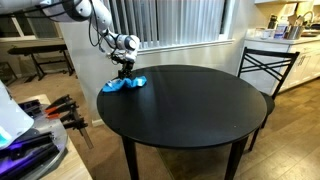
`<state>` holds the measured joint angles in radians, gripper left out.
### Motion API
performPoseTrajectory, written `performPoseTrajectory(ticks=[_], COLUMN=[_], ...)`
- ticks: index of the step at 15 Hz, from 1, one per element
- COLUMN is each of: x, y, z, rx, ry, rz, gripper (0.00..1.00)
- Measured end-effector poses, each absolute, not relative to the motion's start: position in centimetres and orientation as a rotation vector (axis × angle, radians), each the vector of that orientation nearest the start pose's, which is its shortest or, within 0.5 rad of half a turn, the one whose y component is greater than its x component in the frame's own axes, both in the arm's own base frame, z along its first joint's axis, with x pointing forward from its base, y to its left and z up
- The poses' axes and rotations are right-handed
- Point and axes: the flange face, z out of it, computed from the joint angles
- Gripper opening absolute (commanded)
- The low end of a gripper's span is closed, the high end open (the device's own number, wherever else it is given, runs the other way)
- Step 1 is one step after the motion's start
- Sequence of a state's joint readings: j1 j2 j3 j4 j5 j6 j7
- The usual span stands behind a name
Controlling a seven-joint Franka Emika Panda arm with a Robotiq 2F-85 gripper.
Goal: Use the towel to wipe the table
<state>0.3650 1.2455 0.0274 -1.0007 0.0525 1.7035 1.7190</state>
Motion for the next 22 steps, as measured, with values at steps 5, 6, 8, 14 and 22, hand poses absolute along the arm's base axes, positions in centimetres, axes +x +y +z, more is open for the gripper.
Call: performPoseTrajectory(ticks=[5,6,8,14,22], x=[64.5,64.5,64.9,69.5,73.1], y=[26.6,26.6,26.6,25.9,22.8], z=[4.4,4.5,4.5,5.6,6.3], rx=[-2.741,-2.741,-2.741,-2.693,-2.594], ry=[2.214,2.214,2.213,2.181,2.166], rz=[0.609,0.607,0.581,0.308,0.066], gripper=[0.06,0.06,0.05,0.05,0.05])
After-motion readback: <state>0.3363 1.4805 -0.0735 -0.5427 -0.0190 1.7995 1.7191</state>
